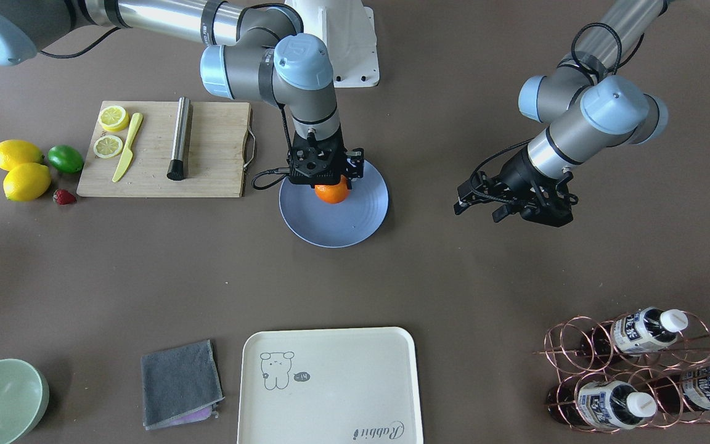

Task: Pick orange to plate
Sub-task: 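Lower the tangerine onto the blue plate and open the right gripper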

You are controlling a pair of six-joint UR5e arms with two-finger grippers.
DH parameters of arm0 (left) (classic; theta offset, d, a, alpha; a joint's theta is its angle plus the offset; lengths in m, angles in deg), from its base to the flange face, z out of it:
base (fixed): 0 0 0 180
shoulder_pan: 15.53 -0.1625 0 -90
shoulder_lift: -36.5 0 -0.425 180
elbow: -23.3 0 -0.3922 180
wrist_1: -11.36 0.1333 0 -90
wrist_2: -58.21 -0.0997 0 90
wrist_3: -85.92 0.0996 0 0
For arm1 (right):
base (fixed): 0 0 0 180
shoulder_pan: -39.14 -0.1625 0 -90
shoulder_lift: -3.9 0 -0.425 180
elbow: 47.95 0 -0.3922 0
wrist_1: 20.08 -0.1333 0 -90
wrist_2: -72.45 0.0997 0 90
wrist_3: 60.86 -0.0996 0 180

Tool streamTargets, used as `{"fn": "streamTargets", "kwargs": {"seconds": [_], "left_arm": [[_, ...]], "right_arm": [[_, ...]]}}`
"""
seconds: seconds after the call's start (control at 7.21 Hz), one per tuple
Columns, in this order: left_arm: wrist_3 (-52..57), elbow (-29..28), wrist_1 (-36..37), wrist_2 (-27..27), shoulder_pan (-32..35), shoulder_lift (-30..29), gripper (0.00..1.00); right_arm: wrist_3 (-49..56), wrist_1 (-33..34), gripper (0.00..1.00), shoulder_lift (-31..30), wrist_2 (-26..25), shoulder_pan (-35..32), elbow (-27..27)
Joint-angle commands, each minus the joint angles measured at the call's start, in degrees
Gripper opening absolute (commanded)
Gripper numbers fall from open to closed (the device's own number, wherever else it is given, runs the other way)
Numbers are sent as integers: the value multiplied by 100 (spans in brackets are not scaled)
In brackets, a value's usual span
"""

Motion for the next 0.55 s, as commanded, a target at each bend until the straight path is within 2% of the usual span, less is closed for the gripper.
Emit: {"fn": "streamTargets", "kwargs": {"seconds": [0.0, 0.14, 0.42], "left_arm": [[0, 52, 1, 9, 0, 51, 97], [0, 34, 1, -9, -8, 42, 97], [0, 43, 10, 9, -8, 42, 97]], "right_arm": [[10, -6, 61, -9, 3, 4, 64], [10, -23, 100, -9, 12, -4, 55], [-25, -32, 100, 18, 21, -13, -32]]}}
